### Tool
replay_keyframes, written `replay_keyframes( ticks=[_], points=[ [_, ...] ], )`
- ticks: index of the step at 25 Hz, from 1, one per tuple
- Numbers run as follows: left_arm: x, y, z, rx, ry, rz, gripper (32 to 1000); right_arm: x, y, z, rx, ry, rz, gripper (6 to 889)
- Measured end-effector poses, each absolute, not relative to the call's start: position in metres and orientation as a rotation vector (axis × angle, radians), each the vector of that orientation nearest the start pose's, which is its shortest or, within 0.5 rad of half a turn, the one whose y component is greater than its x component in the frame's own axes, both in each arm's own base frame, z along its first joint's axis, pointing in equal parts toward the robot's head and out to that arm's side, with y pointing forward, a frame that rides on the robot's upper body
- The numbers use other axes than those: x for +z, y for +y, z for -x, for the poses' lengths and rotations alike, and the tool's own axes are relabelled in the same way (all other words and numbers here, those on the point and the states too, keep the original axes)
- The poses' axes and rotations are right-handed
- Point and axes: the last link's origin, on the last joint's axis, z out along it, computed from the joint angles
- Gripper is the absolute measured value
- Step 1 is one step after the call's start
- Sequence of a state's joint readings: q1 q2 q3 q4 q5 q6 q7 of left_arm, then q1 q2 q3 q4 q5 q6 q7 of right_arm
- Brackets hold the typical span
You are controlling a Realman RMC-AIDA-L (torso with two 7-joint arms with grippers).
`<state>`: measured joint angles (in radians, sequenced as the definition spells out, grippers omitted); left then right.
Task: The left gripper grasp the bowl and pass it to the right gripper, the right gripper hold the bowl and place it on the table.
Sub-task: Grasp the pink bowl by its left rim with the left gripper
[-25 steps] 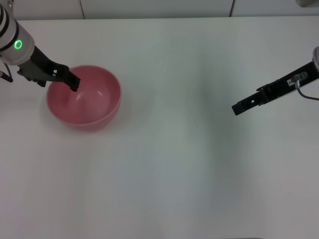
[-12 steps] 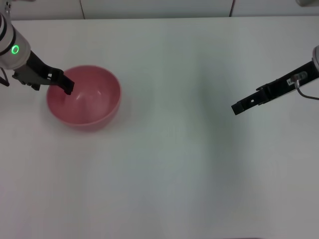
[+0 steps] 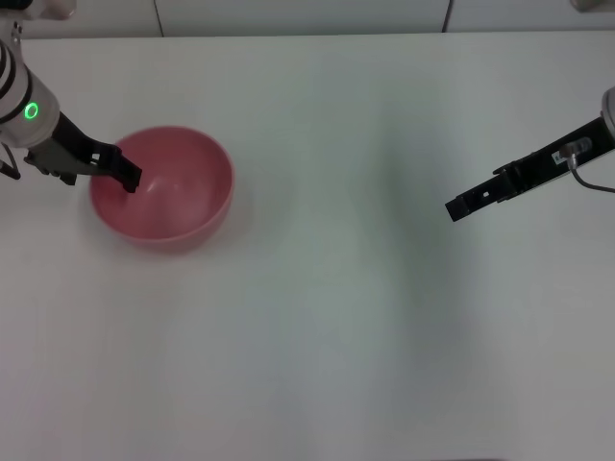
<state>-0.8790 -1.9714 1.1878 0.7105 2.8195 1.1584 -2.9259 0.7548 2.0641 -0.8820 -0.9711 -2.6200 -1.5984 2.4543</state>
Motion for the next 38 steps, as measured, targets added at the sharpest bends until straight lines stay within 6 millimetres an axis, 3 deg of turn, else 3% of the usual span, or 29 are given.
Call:
replay_keyframes(
  ticks=[38],
  points=[
    [0.004, 0.433, 0.258, 0.455, -1.38, 2.006, 879, 0.021, 0.38, -0.221, -0.203, 1.402, 2.53, 877]
  ],
)
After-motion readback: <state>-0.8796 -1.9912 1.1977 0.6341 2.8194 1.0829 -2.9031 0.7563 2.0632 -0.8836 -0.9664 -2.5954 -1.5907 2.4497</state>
